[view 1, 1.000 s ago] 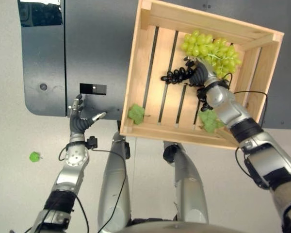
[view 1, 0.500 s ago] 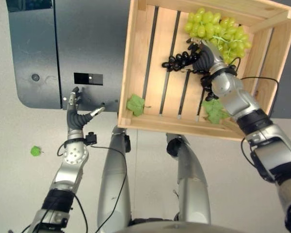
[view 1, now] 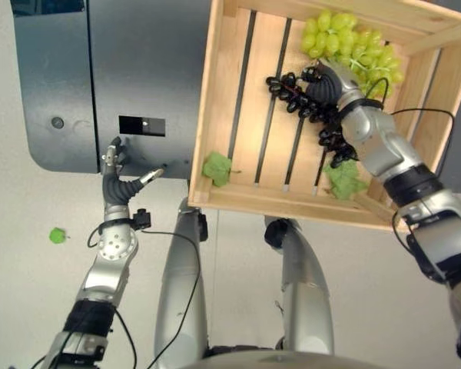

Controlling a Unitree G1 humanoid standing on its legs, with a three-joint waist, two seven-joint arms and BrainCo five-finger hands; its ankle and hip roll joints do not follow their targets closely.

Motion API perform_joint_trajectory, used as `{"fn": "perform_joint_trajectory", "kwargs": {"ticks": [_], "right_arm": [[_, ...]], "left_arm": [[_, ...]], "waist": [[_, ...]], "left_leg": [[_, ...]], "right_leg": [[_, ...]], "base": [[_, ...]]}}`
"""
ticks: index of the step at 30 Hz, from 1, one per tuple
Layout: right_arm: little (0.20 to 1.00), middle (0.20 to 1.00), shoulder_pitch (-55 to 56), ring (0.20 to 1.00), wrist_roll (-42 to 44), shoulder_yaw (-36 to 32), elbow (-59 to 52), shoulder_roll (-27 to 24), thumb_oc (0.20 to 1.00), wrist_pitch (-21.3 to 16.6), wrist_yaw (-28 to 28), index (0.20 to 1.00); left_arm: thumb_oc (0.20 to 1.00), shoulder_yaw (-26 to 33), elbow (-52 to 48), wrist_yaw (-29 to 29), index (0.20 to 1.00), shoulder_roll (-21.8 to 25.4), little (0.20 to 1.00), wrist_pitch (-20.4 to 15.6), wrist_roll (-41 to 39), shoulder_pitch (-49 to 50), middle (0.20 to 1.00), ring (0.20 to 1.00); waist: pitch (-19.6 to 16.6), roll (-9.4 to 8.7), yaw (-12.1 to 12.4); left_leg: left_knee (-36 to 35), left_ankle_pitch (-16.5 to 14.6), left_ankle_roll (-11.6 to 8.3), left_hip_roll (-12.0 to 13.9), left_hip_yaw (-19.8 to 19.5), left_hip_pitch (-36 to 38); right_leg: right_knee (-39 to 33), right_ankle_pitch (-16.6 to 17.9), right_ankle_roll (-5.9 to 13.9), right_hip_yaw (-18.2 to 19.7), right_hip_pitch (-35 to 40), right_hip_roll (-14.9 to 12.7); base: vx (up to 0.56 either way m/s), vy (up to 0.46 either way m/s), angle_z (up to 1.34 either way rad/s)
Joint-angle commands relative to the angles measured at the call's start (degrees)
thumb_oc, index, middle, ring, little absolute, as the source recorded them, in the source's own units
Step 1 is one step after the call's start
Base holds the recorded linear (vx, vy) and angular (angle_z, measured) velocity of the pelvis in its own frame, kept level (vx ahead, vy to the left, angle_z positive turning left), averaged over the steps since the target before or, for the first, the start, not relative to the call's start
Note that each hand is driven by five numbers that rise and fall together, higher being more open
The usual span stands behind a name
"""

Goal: Pick up the fruits from the basket on one side to the basket on the other side

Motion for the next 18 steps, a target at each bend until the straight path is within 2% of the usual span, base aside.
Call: {"fn": "perform_joint_trajectory", "kwargs": {"ticks": [1, 12, 13, 18], "right_arm": [[0.200, 0.200, -0.6, 0.200, 0.1, 4.7, -2.6, -2.4, 0.200, -1.1, 2.8, 0.200], [0.200, 0.200, 0.6, 0.200, 4.7, 2.8, -5.5, -3.8, 0.200, -2.0, 2.6, 0.200], [1.000, 1.000, 0.3, 1.000, 4.4, 3.0, -6.2, -4.6, 1.000, -2.1, 2.9, 1.000], [1.000, 1.000, -1.2, 1.000, 1.3, 4.1, -10.3, -8.7, 1.000, -2.4, 3.8, 1.000]], "left_arm": [[1.000, 0.9, -4.5, -1.0, 1.000, 1.5, 1.000, -0.4, 0.8, 3.3, 1.000, 1.000], [1.000, 0.8, -5.2, -1.9, 1.000, 1.8, 1.000, -0.4, 1.0, 4.2, 1.000, 1.000], [1.000, 1.0, -5.5, -2.1, 1.000, 2.2, 1.000, -0.3, 1.1, 4.5, 1.000, 1.000], [1.000, 1.5, -6.1, -2.2, 1.000, 2.6, 1.000, -0.4, 1.5, 5.2, 1.000, 1.000]], "waist": [[-1.0, 1.23, 0.2], [-1.0, 0.90, 0.4], [-1.0, 0.81, 0.5], [-1.0, 0.37, 0.4]], "left_leg": [[-3.8, 0.0, -1.36, -0.7, -1.4, 2.6], [-5.6, 0.9, -1.54, -0.7, -1.6, 3.3], [-6.1, 1.1, -1.61, -0.7, -1.8, 3.6], [-6.5, 1.3, -1.69, -0.7, -1.7, 3.8]], "right_leg": [[3.3, -0.5, 13.21, 0.8, 2.8, -7.7], [3.1, -0.5, 13.36, 0.0, 3.1, -7.6], [3.1, -0.5, 13.45, -0.2, 3.4, -7.5], [2.9, -0.4, 13.62, -0.6, 3.6, -7.6]], "base": [[0.00, -0.013, 0.05], [0.00, -0.002, 0.00], [0.00, 0.000, 0.00], [0.01, -0.003, 0.03]]}}
